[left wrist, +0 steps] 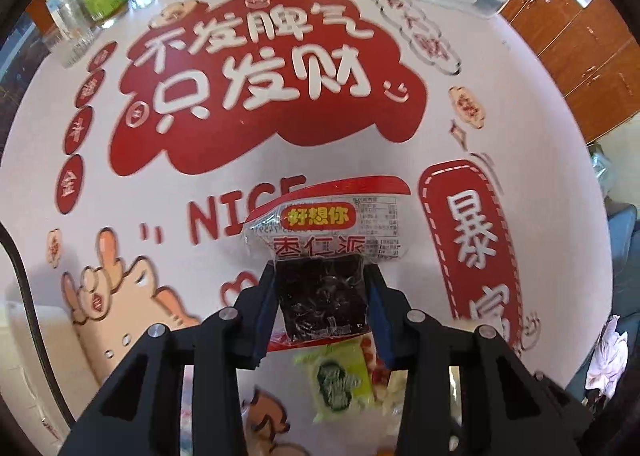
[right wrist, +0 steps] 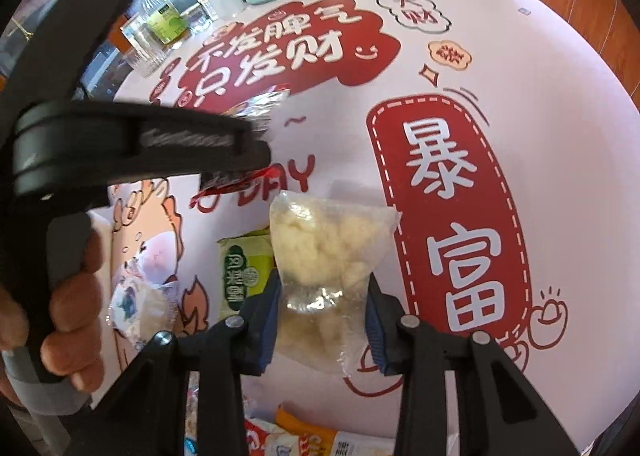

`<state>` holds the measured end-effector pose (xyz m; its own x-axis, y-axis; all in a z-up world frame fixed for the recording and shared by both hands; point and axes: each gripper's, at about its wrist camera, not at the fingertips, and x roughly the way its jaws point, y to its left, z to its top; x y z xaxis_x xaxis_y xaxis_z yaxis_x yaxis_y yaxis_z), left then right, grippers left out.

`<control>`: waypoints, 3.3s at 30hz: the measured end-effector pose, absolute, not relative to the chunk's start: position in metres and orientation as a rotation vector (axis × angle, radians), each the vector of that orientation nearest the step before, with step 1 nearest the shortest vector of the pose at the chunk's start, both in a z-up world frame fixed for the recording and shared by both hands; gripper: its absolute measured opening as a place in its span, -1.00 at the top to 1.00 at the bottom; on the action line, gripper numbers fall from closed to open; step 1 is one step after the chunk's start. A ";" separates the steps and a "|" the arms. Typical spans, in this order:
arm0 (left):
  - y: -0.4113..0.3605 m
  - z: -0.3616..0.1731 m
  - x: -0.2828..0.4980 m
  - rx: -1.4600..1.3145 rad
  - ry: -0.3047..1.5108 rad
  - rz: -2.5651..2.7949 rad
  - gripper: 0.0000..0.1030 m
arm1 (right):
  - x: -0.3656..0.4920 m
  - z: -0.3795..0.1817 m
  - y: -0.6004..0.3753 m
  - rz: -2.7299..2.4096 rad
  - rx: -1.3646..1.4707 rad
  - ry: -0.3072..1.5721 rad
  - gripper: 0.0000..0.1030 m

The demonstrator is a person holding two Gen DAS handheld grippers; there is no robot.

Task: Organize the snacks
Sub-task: 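Grasp the dark jujube packet with the left tool while the right tool grasps the clear puff bag, then carry both packets over the white tray and release them inside, then move both tools back over the remaining snacks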

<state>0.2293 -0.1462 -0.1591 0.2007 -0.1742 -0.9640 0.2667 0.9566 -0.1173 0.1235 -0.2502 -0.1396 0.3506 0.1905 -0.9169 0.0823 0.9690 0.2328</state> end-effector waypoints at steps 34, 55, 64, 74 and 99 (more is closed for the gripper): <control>0.188 -0.014 0.054 -0.052 1.004 -0.001 0.22 | 0.046 -0.010 -0.033 0.437 0.014 1.028 0.27; 0.224 -0.049 0.027 -0.084 1.085 0.051 0.21 | 0.024 -0.006 0.052 0.591 -0.080 1.084 0.26; 0.222 -0.055 0.024 -0.081 1.101 0.062 0.20 | 0.018 -0.010 0.061 0.611 -0.122 1.099 0.26; 0.219 -0.061 0.020 -0.077 1.135 0.094 -0.61 | 0.012 -0.013 0.063 0.623 -0.138 1.113 0.24; 0.185 -0.070 0.034 -0.035 1.173 0.042 -0.65 | 0.009 -0.018 0.028 0.539 -0.069 1.151 0.18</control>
<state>0.0338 0.1855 -0.0700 0.3866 0.0144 -0.9221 -0.0511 0.9987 -0.0058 0.0089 0.0277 -0.0185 0.2958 0.3702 -0.8806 -0.4396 0.8712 0.2186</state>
